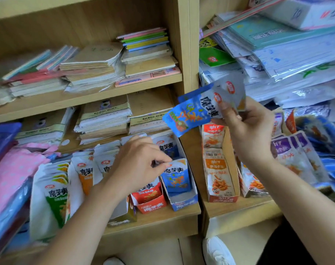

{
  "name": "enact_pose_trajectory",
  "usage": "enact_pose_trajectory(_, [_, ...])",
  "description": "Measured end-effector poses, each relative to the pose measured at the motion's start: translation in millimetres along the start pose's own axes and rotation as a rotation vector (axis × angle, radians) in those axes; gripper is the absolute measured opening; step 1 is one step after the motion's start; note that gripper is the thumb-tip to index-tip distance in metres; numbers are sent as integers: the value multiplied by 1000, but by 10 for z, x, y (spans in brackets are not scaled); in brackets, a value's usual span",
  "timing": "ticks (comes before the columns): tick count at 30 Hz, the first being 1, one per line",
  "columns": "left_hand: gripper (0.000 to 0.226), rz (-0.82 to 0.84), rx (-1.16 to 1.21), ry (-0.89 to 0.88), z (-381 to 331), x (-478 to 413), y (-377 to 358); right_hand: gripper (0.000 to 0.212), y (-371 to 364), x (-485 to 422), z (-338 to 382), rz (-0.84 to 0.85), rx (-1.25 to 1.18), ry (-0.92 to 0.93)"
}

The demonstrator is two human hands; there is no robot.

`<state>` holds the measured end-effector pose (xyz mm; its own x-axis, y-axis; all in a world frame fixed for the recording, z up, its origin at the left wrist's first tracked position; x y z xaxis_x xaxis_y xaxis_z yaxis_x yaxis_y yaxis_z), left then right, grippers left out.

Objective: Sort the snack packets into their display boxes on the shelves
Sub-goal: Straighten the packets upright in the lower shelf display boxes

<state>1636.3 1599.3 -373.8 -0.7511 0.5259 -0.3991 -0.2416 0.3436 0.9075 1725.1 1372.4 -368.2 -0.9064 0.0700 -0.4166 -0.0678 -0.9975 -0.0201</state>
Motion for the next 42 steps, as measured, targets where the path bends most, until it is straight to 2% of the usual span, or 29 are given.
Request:
enact_pose_trajectory(3, [10, -29, 58, -9, -127, 168, -35, 17, -324, 144, 53, 202, 43, 35])
enact_pose_trajectory(7, [10, -91, 70, 38, -198, 312, -28, 18, -554, 246, 69, 462, 397, 201])
enact_pose_trajectory(11, [8, -153, 4, 87, -207, 339, -12, 20, -714, 314, -73, 717, 586, 148])
enact_pose_trajectory(14, [13, -164, -61, 158, -183, 364, -18, 19, -843, 297, -158, 815, 577, 83])
enact_pose_trajectory(16, [11, -185, -93, 185, -167, 369, -10, 5, -889, 231, -229, 800, 577, 7])
enact_pose_trajectory(17, [9, -195, -108, 202, -151, 365, -9, 20, -900, 189, -296, 769, 611, -37])
enact_pose_trajectory(19, [9, -206, -131, 254, -102, 349, -13, 33, -924, 156, -394, 732, 640, -93])
enact_pose_trajectory(23, [11, -214, -153, 352, -6, 253, -21, 33, -880, 119, -382, 628, 505, -114])
enact_pose_trajectory(26, [11, -205, -222, 379, 55, 150, -44, 35, -824, 154, -376, 706, 432, -168])
enact_pose_trajectory(29, [12, -209, -306, 382, 131, 80, -81, 62, -837, 279, -423, 801, 606, -120])
enact_pose_trajectory(33, [16, -197, -354, 397, 233, 20, -119, 101, -926, 313, -464, 684, 757, 11])
enact_pose_trajectory(36, [15, -187, -357, 389, 258, -9, -147, 132, -1070, 362, -570, 647, 1004, 77])
enact_pose_trajectory(37, [13, -201, -351, 382, 264, -10, -150, 133, -1107, 380, -602, 631, 1048, 92])
enact_pose_trajectory(39, [11, -228, -338, 373, 296, -1, -145, 123, -1143, 389, -652, 591, 1034, 84])
enact_pose_trajectory(42, [44, -156, -268, 418, 430, 16, -171, 103, -1139, 379, -701, 562, 944, 54])
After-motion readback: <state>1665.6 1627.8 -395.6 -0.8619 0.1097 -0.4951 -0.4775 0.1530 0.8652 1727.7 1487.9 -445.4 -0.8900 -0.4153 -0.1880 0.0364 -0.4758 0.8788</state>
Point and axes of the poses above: each hand's wrist, its own x-axis away from the middle knuckle, its own y-axis out of the back of the hand, z = x × y, the point moved 6 cm from there along -x, towards the middle knuckle, and after that the axes turned 13 degrees about -y, right-handed, at the moved point
